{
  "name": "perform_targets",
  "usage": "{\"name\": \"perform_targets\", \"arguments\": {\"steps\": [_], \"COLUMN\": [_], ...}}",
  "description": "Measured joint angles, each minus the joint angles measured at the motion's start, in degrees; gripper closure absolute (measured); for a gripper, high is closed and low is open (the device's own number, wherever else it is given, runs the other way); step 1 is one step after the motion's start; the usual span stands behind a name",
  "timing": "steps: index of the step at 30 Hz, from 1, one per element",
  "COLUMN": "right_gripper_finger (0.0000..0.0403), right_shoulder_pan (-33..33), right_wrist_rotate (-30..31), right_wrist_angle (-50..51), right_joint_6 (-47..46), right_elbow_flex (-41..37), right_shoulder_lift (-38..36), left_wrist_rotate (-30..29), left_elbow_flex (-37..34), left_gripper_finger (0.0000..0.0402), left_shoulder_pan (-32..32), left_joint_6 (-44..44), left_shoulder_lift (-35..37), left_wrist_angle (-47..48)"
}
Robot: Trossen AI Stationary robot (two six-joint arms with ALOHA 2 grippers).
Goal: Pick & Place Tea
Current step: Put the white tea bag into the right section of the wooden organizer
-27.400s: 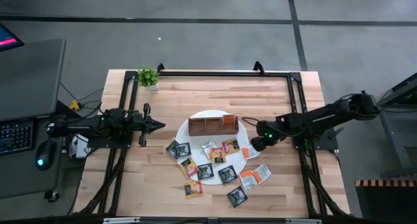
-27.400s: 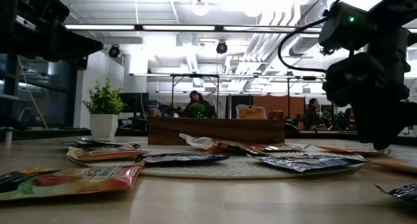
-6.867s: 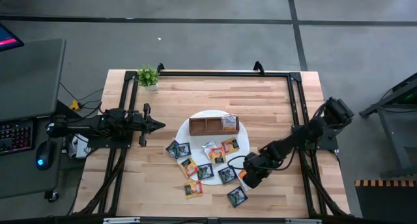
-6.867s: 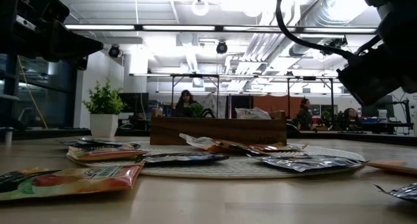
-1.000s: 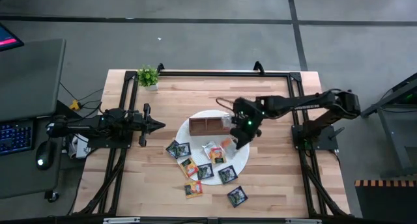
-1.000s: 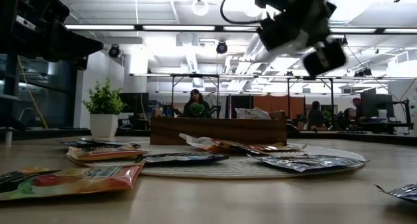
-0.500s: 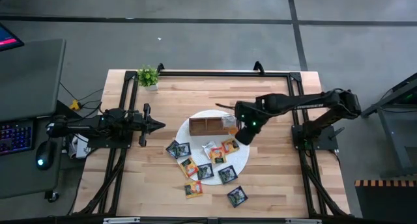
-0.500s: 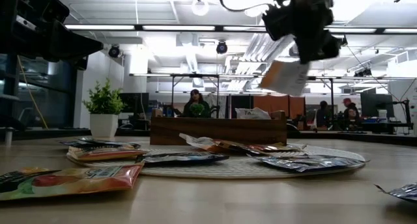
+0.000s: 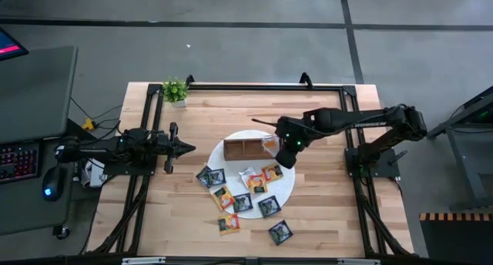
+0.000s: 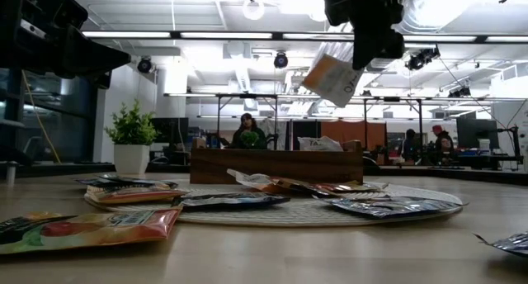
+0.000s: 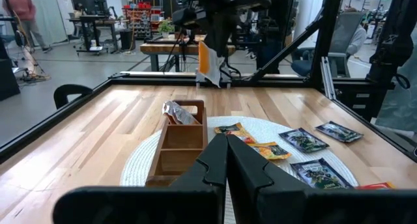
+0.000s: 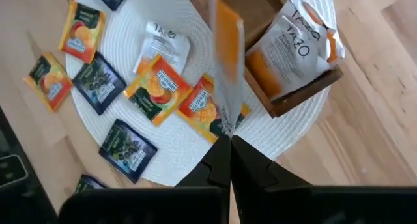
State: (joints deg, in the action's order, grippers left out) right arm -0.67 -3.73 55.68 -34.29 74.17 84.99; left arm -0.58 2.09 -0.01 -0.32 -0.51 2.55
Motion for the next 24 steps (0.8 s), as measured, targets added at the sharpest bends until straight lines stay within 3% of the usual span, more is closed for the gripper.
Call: {"name": "perform_targets", "arguments": {"steps": [14, 20, 24], "right_gripper_finger": [0.0403, 0.0403, 0.0403], "right_shoulder_pan": [2.32, 1.78, -0.19], "right_wrist_rotate": [0.59, 6.32, 7.08], "right_wrist_angle": [-0.22, 0.03, 0.19], "right_joint_6": [-0.16, 1.23, 2.30], "right_elbow_flex": [0.00, 0.00, -0.04], "right_shoulder_lift": [0.00, 0.00, 0.50], "left_wrist_rotate": [0.00, -0.42, -0.42], "left_elbow_flex": [-0.01, -0.02, -0.02], "left_gripper_finger": [0.0401, 0.0401, 0.0401], "left_shoulder_pan": [-0.01, -0.01, -0.02], "left_joint_6": [-0.01, 0.00, 0.00], "left_shoulder_lift": [0.00, 0.02, 0.01], "left_wrist_angle": [0.00, -0.02, -0.02]}}
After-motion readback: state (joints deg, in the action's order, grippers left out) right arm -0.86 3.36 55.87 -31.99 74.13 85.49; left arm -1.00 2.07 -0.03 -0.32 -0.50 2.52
